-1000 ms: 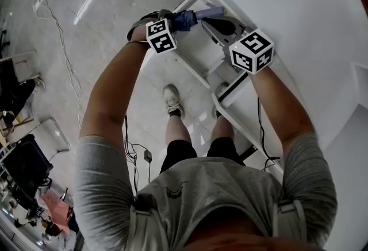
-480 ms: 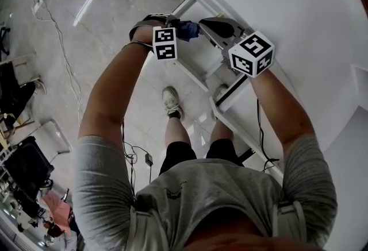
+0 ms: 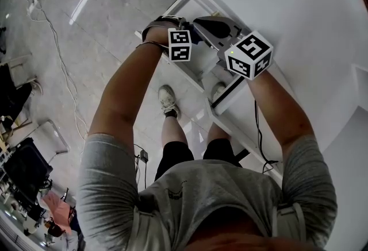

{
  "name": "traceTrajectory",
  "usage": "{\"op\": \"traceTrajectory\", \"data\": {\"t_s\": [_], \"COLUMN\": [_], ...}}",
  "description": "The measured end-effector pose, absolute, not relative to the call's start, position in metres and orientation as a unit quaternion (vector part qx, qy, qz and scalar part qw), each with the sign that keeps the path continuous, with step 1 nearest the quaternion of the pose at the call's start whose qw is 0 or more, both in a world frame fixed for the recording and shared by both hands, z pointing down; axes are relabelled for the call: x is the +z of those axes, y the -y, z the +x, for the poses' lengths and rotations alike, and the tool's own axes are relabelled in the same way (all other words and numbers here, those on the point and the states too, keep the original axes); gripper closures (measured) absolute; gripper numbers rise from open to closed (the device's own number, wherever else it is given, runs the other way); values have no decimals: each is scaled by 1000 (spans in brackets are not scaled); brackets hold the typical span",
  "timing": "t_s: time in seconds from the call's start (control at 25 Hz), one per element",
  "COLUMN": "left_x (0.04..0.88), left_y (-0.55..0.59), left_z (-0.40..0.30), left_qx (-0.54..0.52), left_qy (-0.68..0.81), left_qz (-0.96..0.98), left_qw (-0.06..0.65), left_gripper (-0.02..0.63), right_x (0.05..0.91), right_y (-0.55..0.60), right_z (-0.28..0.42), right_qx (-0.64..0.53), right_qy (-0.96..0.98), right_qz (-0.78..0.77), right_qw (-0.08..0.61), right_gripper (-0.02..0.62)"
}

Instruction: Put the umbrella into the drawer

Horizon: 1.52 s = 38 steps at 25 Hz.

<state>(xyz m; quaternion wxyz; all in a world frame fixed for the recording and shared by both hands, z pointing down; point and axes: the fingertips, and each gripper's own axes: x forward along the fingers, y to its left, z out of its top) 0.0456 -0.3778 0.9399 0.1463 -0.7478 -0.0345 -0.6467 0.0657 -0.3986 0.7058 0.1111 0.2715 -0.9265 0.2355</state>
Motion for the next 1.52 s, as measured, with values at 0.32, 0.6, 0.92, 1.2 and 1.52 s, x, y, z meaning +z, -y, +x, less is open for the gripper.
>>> {"op": "traceTrajectory", "data": {"t_s": [0.32, 0.6, 0.92, 1.2, 1.52], "left_x": [973, 1003, 1033, 1054, 1069], "left_y": [359, 354, 342, 339, 339], "left_z": [64, 67, 60, 40, 56], "left_qx": [-657, -668, -682, -719, -705], "left_qy": [61, 59, 70, 75, 78], "left_qz": [-737, -731, -720, -684, -697], "left_qw": [145, 124, 107, 97, 106], "left_gripper": [341, 341, 341, 340, 337], "right_x": [707, 718, 715, 718, 724], "right_y": [398, 393, 392, 391, 391], "right_z": [66, 66, 62, 59, 60], "right_qx": [237, 242, 246, 251, 253], "right_qy": [928, 928, 930, 929, 930], "right_qz": [269, 261, 257, 256, 253], "right_qw": [104, 106, 94, 89, 82], "right_gripper": [588, 588, 588, 588, 588]}}
